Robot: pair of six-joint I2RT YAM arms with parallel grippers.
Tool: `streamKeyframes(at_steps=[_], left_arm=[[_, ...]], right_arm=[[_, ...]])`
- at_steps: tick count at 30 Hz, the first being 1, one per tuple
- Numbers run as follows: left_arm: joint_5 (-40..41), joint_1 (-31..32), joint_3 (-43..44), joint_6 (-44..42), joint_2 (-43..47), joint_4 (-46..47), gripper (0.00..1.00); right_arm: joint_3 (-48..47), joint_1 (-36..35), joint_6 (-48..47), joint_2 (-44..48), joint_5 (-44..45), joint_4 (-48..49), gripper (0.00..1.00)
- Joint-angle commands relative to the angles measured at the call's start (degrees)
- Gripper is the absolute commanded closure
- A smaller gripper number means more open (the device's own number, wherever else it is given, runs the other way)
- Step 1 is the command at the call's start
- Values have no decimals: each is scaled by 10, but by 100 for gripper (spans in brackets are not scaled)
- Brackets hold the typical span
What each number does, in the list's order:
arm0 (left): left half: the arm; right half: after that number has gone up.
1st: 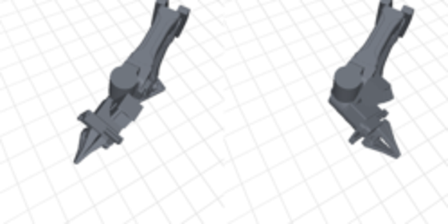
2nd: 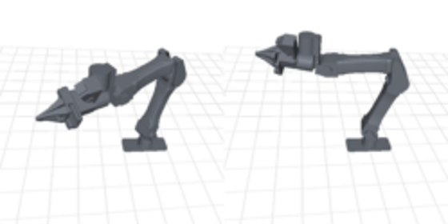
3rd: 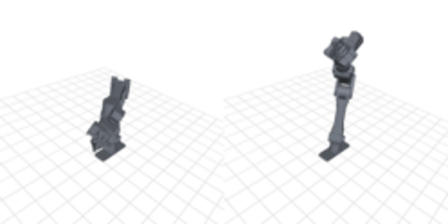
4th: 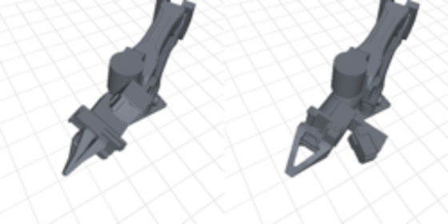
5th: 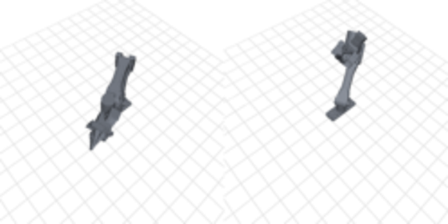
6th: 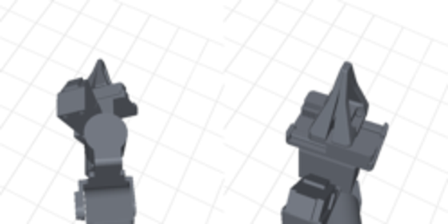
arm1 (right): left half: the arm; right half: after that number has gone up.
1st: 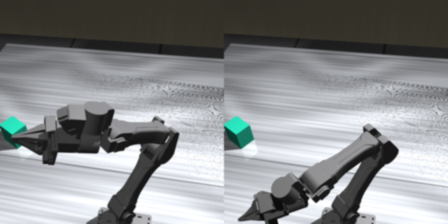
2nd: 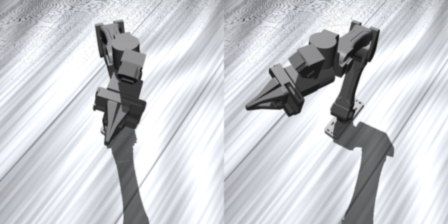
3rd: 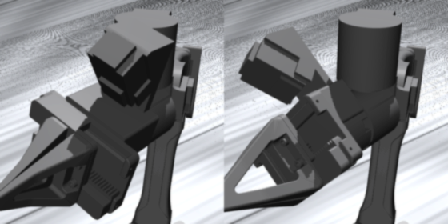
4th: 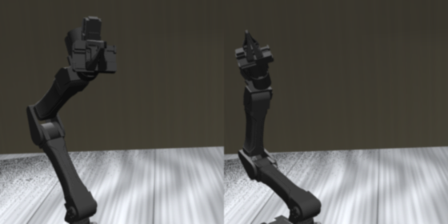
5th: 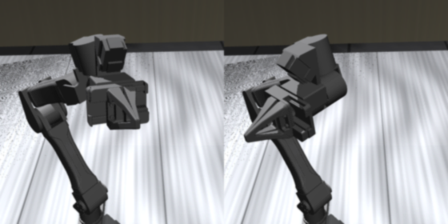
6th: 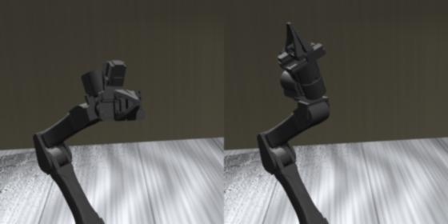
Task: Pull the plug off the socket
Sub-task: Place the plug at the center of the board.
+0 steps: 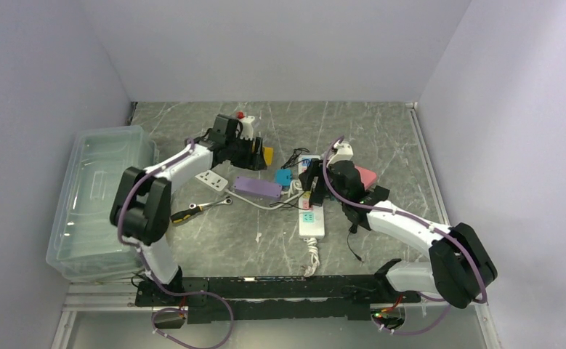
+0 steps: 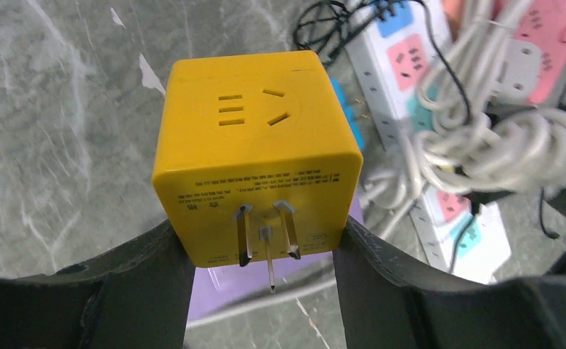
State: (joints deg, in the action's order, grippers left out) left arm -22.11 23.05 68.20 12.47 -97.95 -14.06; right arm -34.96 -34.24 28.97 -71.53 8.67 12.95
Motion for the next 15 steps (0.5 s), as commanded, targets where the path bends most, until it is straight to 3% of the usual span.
streamKeyframes(at_steps=[1, 9, 12, 15], left_arm=[[25, -1, 91, -32, -73, -43, 100], [28, -3, 127, -34, -141, -67, 99], [30, -3, 122, -31, -151, -67, 78], [39, -3, 101, -24, -140, -43, 44]], right_arm=[[16, 7, -4, 13, 13, 34, 21], [53, 9, -16, 41, 34, 75, 9], [66, 10, -20, 44, 49, 86, 7], [75, 10, -31, 50, 63, 101, 6]])
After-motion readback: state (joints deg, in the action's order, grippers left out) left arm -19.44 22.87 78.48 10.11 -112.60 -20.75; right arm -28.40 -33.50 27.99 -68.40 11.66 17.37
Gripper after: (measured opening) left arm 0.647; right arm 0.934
